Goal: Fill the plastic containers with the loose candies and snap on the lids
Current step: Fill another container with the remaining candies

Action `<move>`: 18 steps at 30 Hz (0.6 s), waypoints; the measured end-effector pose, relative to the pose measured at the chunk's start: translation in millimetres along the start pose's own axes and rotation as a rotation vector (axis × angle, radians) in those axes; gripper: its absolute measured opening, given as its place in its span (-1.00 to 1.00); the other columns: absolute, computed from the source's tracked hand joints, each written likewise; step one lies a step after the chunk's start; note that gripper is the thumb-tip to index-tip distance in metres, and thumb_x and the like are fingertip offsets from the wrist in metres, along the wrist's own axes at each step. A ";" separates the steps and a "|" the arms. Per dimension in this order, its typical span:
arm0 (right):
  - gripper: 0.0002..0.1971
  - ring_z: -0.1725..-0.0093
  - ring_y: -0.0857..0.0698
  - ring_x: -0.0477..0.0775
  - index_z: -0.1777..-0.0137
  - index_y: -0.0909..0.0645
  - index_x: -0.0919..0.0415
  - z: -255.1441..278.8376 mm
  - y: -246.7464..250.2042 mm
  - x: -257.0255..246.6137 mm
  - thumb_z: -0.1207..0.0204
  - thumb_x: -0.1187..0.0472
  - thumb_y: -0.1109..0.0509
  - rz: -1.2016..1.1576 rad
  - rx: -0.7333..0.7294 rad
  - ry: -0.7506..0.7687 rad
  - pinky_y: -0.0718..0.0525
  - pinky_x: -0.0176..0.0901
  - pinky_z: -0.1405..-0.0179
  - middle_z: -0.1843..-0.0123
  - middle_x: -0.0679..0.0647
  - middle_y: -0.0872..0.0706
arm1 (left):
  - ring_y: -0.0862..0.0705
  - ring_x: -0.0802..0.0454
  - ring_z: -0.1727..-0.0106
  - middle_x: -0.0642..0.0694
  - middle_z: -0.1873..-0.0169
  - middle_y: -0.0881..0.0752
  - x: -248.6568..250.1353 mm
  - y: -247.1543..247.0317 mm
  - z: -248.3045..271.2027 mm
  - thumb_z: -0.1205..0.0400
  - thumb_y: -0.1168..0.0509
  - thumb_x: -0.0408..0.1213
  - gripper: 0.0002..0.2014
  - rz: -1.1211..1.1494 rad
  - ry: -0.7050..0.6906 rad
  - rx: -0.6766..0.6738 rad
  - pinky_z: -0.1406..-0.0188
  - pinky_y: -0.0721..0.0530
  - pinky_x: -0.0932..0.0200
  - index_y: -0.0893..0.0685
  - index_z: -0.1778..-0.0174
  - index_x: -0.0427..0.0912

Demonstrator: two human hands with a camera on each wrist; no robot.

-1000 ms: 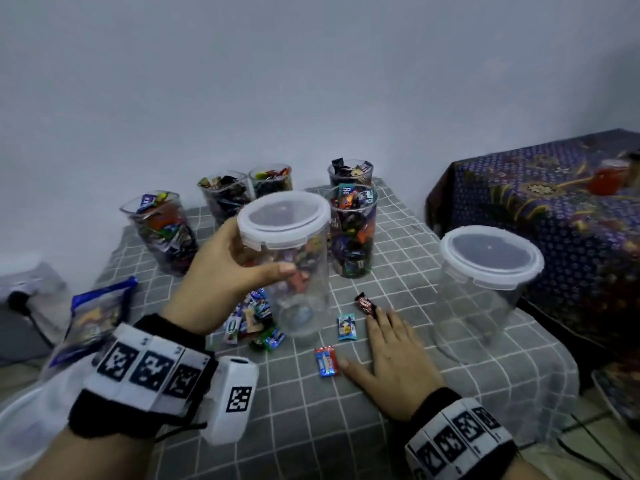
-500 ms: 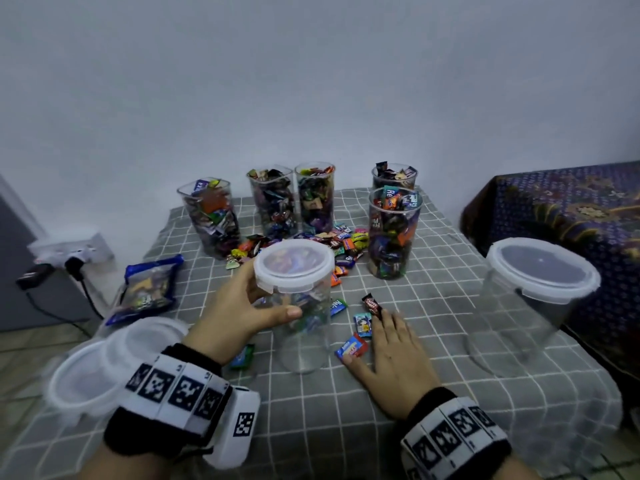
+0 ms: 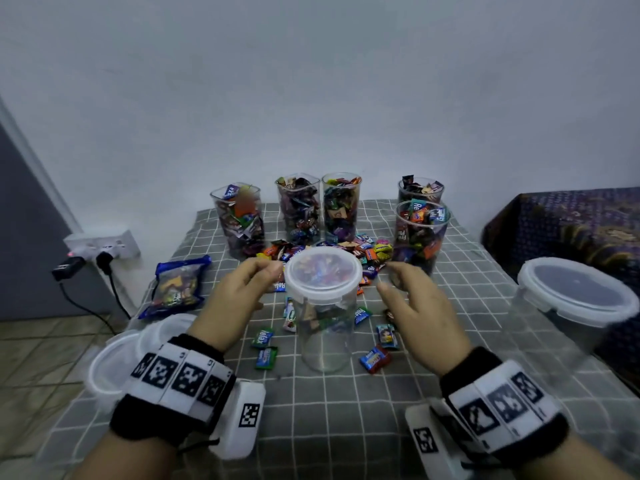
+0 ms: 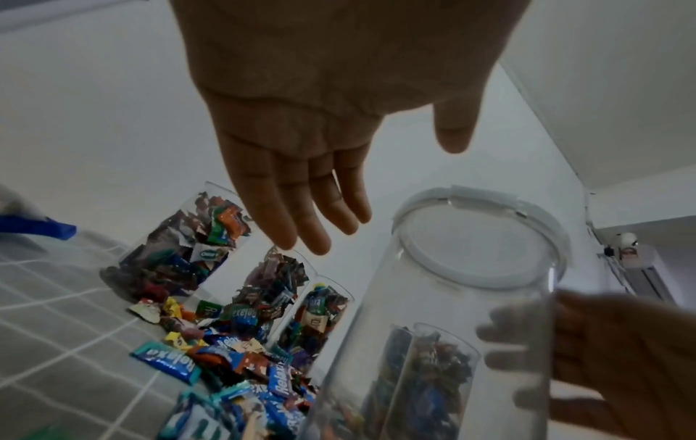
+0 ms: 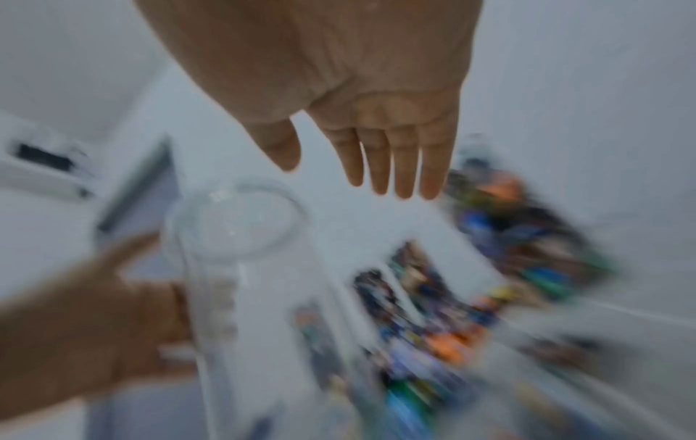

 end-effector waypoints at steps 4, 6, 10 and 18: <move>-0.64 -0.11 -0.60 0.03 -0.23 -0.60 0.19 -26.3 0.0 -35.9 -0.66 -0.02 -0.15 -0.038 -0.056 0.045 -0.53 -0.02 -0.15 -0.13 0.07 -0.67 | -0.63 -0.04 0.33 -0.09 0.36 -0.65 7.9 -8.3 -7.3 -0.58 -0.25 0.13 -0.56 0.009 0.075 0.038 0.28 -0.57 0.06 -0.60 0.20 -0.25; -0.63 -0.11 -0.60 0.09 -0.21 -0.61 0.21 -42.3 -6.8 -44.6 -0.68 -0.01 -0.13 -0.040 -0.147 0.023 -0.54 0.00 -0.14 -0.10 0.10 -0.68 | -0.59 0.00 0.44 -0.11 0.41 -0.61 7.5 -15.0 -12.0 -0.63 -0.23 0.01 -0.65 0.011 0.118 0.013 0.42 -0.53 0.16 -0.56 0.20 -0.26; -0.72 0.02 -0.65 0.08 -0.05 -0.69 0.23 -66.5 -28.7 -42.6 -0.64 0.05 -0.25 -0.143 -0.376 -0.049 -0.59 0.02 -0.15 0.08 0.07 -0.71 | -0.51 0.12 0.63 -0.12 0.49 -0.55 5.6 -26.3 -18.0 -0.63 -0.28 -0.14 -0.78 0.091 0.203 -0.048 0.61 -0.46 0.28 -0.52 0.22 -0.20; -0.63 0.32 -0.58 0.13 0.15 -0.45 0.23 -75.9 -35.9 -26.1 -0.49 -0.10 -0.40 -0.253 -0.482 -0.210 -0.56 -0.05 0.36 0.25 0.20 -0.57 | -0.45 0.13 0.67 -0.01 0.62 -0.51 -1.1 -25.2 -14.5 -0.63 -0.25 -0.03 -0.67 0.134 0.252 -0.072 0.67 -0.40 0.33 -0.53 0.34 -0.17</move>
Point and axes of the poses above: each hand's wrist, its own z-axis away from the middle knuckle, its own y-axis out of the back of the hand, x = y × z, the point moved 5 cm from there along -z, towards the middle knuckle
